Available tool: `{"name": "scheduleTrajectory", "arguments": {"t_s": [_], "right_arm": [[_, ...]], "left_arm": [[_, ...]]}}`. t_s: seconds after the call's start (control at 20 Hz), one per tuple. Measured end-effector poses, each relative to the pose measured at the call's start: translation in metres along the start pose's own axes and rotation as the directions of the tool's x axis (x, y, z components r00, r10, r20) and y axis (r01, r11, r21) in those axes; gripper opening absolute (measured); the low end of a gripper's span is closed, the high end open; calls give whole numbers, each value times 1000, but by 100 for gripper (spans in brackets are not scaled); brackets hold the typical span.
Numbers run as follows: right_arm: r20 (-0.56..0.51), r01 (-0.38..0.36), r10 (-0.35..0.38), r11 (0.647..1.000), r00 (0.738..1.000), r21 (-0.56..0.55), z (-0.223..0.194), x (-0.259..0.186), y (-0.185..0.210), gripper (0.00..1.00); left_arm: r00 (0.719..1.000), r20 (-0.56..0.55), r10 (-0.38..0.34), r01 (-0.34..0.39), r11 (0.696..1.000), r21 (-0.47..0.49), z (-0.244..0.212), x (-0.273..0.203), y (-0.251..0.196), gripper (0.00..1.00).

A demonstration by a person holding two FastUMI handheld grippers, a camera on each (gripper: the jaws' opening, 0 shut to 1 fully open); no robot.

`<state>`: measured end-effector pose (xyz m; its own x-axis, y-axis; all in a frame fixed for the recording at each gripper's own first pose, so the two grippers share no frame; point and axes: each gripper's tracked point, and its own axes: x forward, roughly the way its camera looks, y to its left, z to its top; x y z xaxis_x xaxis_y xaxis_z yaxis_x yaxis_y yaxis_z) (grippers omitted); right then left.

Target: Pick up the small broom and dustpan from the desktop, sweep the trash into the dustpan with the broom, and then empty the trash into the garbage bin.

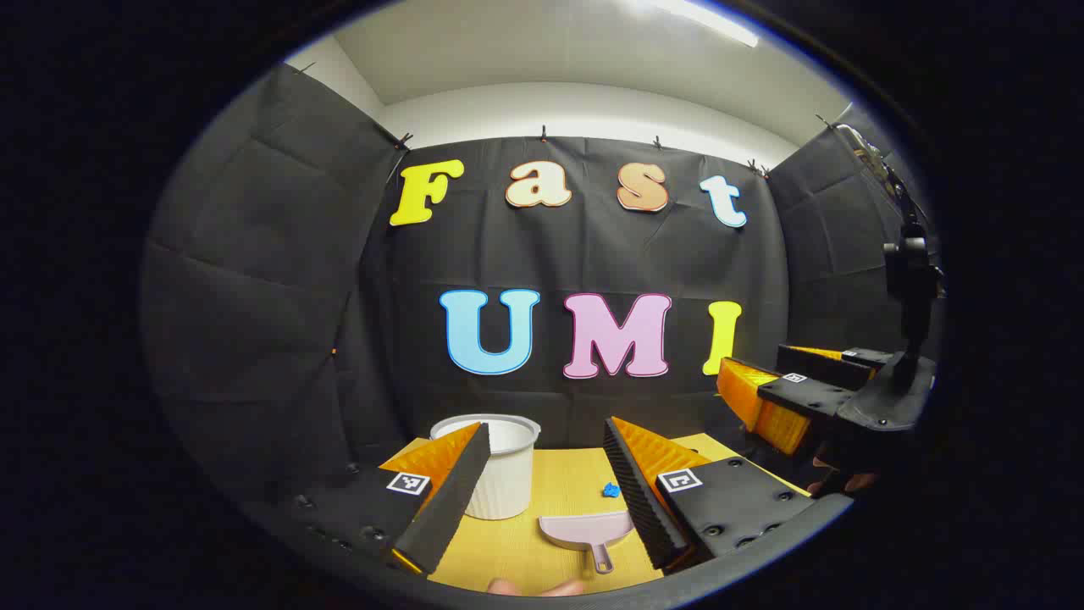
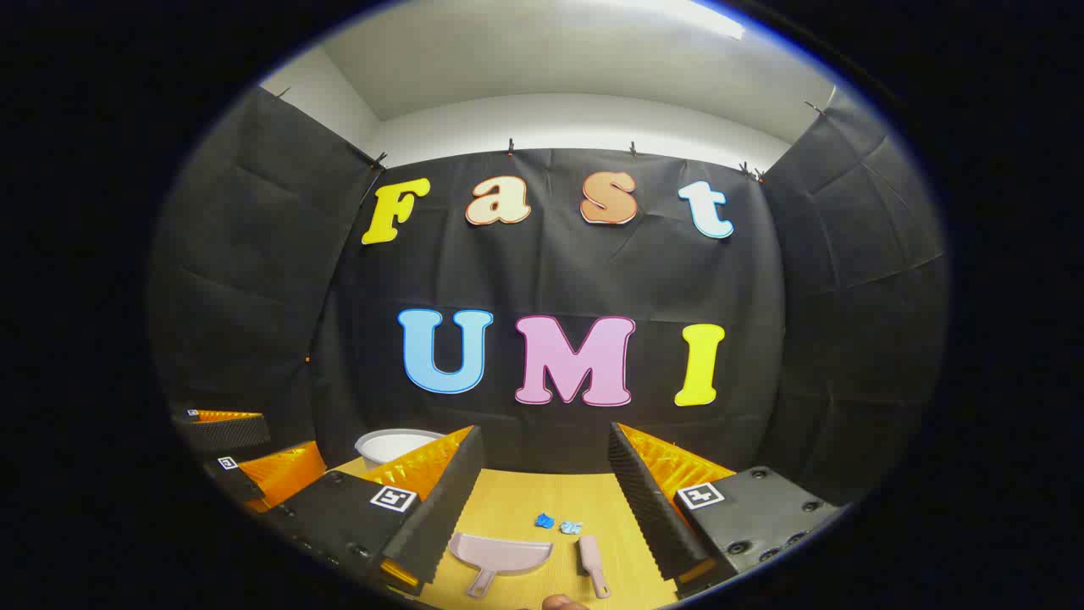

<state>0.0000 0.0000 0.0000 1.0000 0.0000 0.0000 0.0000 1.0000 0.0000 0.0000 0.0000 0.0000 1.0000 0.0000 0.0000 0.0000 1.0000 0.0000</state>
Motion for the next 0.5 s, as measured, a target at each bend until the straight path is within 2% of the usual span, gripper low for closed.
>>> {"name": "scheduleTrajectory", "arguments": {"t_s": [0.15,0.25,0.5], "right_arm": [[1,-9,9,1000,1000,-9,0,-1,1,92],[12,-22,22,1000,1000,-21,2,-4,4,95],[12,-54,55,998,998,-34,-3,-3,13,92]], "left_arm": [[1000,-12,5,-5,1000,-12,-4,0,-1,80],[1000,-14,11,-11,1000,-21,-5,-2,0,79],[999,-26,30,-31,999,-38,-9,-6,6,80]]}}
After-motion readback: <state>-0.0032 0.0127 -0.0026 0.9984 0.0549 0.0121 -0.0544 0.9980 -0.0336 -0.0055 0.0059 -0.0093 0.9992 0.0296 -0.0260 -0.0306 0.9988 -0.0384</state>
